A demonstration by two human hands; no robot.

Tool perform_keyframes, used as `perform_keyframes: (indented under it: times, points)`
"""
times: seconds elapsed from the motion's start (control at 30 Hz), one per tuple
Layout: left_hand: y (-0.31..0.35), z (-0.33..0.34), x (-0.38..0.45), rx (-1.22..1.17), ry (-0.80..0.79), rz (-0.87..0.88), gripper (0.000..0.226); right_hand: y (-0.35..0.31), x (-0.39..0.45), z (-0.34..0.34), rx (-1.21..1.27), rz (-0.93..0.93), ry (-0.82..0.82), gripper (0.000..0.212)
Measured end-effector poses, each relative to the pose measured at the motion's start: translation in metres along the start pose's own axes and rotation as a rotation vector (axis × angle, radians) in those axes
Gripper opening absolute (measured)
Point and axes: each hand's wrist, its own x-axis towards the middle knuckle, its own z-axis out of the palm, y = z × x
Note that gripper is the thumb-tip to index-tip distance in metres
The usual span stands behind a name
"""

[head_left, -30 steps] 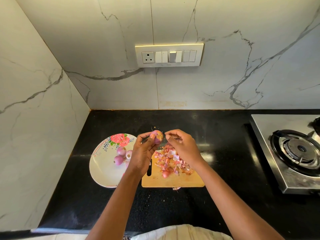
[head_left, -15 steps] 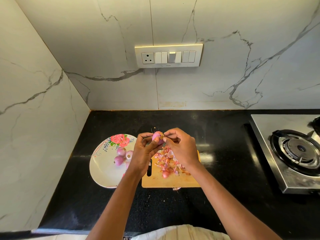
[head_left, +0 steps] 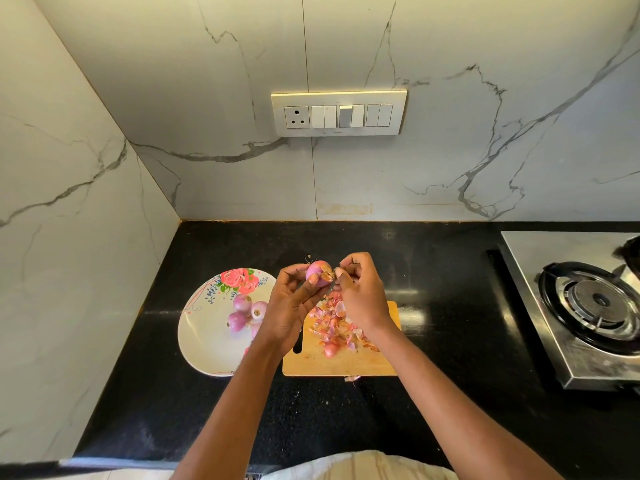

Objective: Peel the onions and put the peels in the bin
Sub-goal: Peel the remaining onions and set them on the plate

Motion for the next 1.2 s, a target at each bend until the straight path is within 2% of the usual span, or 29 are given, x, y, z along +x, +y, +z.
perform_keyframes:
  times: [0.17, 0.23, 0.4, 0.53, 0.7, 0.93, 1.07, 1.2]
  points:
    - [0.003, 0.001, 0.000, -0.062, -0.028, -0.034, 0.047, -0.001, 0.006, -0.008, 0.142, 0.105, 0.045, 0.009]
    - [0.003, -0.002, 0.000, -0.083, -0.033, -0.038, 0.050, 0.000, 0.009, -0.013, 0.144, 0.075, 0.037, 0.012]
    - [0.003, -0.003, 0.004, -0.042, -0.021, -0.006, 0.038, -0.004, 0.007, -0.014, -0.003, -0.039, -0.141, 0.019]
    - [-0.001, 0.000, 0.005, -0.020, -0.020, 0.004, 0.037, -0.002, 0.001, -0.009, 0.071, 0.005, -0.045, 0.027]
    - [-0.003, -0.002, 0.004, -0.005, -0.006, -0.007, 0.035, 0.001, 0.001, -0.003, 0.135, 0.106, -0.027, 0.020]
    - [-0.002, 0.002, 0.002, 0.008, 0.013, -0.026, 0.042, 0.001, 0.004, -0.001, 0.024, 0.032, -0.079, 0.017]
    - [-0.003, 0.006, 0.002, 0.044, 0.036, -0.013, 0.054, 0.002, 0.004, 0.000, -0.001, 0.038, -0.095, 0.015]
    - [-0.006, 0.007, 0.000, -0.031, 0.065, -0.036, 0.040, 0.005, 0.003, 0.004, 0.040, 0.084, -0.090, 0.011]
